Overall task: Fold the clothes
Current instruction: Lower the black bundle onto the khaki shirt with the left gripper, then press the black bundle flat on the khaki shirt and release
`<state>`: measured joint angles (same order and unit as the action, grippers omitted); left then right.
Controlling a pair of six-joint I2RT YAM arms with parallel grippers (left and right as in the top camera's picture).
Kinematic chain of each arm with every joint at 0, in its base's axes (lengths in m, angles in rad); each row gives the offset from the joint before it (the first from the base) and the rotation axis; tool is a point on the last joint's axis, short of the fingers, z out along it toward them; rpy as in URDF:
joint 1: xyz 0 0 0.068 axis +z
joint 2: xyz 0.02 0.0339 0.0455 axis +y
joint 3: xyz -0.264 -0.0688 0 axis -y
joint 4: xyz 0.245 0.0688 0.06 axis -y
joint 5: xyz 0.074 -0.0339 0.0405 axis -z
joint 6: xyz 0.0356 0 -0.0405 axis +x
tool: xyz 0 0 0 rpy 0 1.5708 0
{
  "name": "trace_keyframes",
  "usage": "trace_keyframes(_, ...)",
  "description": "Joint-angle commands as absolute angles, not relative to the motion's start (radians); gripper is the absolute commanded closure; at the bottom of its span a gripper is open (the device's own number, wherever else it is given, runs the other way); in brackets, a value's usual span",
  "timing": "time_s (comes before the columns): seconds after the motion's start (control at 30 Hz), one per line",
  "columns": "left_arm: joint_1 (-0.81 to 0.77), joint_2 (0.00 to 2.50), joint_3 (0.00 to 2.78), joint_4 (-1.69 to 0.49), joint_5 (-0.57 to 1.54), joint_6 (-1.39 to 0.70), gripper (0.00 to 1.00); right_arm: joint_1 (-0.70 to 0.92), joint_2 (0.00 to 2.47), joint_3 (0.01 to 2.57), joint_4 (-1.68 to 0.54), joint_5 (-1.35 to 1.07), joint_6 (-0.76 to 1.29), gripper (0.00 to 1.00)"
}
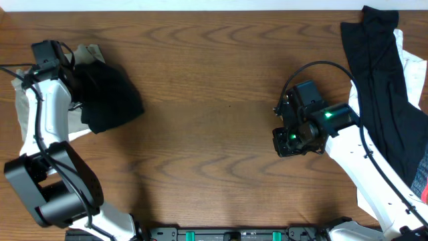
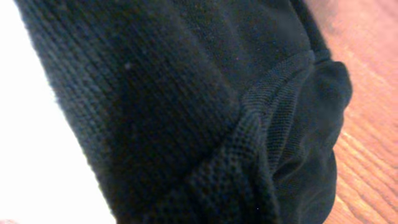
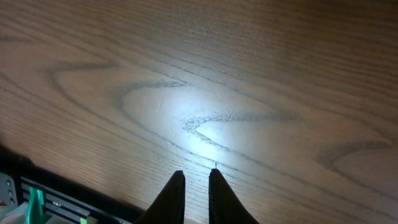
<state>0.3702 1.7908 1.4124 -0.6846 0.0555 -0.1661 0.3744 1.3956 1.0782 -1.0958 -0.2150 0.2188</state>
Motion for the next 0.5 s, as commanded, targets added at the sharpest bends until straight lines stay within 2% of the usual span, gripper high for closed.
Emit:
trace_keyframes(0.0, 0.377, 1.743, 1.458, -0.646, 0.009, -0.126, 0.94, 0.365, 1.386, 1.081, -1.096, -0.205, 0.223, 0.87)
trace_keyframes(0.47, 0.411, 1.726, 1.472, -0.565, -0.004, -0.105, 0.94, 0.365, 1.386, 1.081, -1.105, -0.187, 0.224, 0.85)
